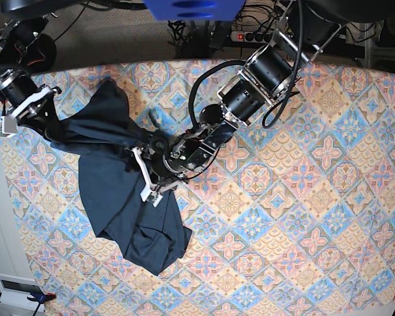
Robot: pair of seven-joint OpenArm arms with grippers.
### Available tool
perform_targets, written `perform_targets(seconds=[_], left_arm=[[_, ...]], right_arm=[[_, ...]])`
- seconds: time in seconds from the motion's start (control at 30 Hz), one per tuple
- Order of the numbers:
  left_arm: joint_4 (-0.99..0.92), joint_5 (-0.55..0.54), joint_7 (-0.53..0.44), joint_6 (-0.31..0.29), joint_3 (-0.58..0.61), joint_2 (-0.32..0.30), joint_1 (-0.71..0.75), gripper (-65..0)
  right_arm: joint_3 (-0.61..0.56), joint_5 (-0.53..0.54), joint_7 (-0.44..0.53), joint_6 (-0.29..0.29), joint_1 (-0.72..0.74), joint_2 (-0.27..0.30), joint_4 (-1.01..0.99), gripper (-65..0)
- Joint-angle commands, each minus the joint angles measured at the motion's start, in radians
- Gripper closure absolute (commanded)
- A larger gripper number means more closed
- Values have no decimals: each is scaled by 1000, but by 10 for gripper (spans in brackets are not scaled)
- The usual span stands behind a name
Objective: Layout the t-shirt on the table in an organized manner, then fold the t-shirt properly
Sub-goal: 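Grasp the shirt fabric with the left gripper, then pull the shirt taut between both grippers, spreading it apart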
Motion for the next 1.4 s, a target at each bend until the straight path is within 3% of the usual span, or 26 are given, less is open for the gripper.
perform_targets(seconds=[0.0, 0.1, 0.23, 0.37, 0.7, 0.77, 0.93, 1.13, 1.37], left_arm=[[21, -7, -21, 8, -45, 4, -15, -405], [54, -21, -18, 8, -122, 4, 19, -406], [94, -21, -18, 8, -120, 2, 43, -406], [96, -20, -17, 5, -117, 8, 49, -406], [96, -13, -18, 4, 33, 13, 46, -395], [96, -13, -20, 4, 53, 13, 45, -331], [60, -15, -24, 4, 50, 13, 40, 0], [137, -16, -24, 4, 42, 13, 25, 0], [225, -55, -14, 5, -154, 5, 35, 0]], right_arm=[[26, 31, 29, 3, 7, 16, 11, -8], [63, -10, 29, 3, 7, 16, 11, -8], [69, -112, 29, 3, 7, 16, 11, -8], [69, -136, 29, 3, 7, 16, 11, -8], [69, -138, 29, 3, 7, 16, 11, -8], [69, -138, 29, 3, 7, 16, 11, -8], [69, -138, 27, 3, 7, 16, 11, -8], [69, -136, 27, 3, 7, 16, 11, -8], [69, -136, 24, 3, 7, 16, 11, -8]])
